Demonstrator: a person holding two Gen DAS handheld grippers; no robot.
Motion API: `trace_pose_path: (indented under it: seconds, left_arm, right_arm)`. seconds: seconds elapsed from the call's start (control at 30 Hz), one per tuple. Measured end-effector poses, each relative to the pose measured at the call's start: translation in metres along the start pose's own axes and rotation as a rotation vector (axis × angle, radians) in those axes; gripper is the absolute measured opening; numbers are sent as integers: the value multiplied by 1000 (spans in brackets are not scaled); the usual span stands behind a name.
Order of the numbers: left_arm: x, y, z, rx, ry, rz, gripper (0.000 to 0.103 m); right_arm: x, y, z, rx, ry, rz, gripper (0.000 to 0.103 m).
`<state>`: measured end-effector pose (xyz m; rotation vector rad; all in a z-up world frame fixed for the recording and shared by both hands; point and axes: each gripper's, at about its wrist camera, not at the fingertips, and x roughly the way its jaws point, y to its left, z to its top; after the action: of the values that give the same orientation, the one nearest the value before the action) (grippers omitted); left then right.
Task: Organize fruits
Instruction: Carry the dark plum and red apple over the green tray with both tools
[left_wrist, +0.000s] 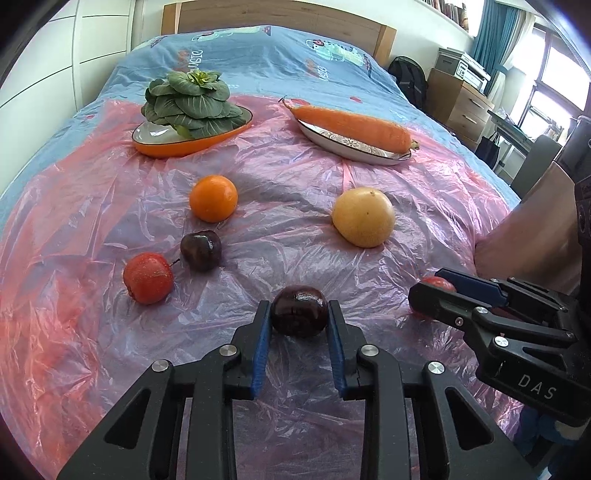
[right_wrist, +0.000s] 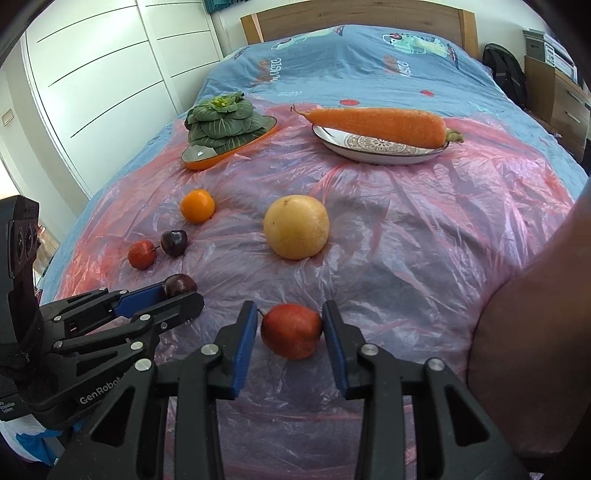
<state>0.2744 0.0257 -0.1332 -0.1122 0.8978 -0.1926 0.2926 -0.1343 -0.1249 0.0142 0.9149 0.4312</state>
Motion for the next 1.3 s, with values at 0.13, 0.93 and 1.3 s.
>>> trace_pose_path:
  seconds: [0.13,0.93,1.3]
  left_arm:
    - [-16,0,0,3,-15,-1,25]
    - [-124,-9,-52,32,-30,-30,25]
    - [-142,-69,-83,112,20,-130,25]
  right_arm:
    - [-15,8,-4,-7,-6,0,35]
    - [-110,50,-76,-6,11,-28,30]
    - [-178,17,-126,69,-10,-101,30]
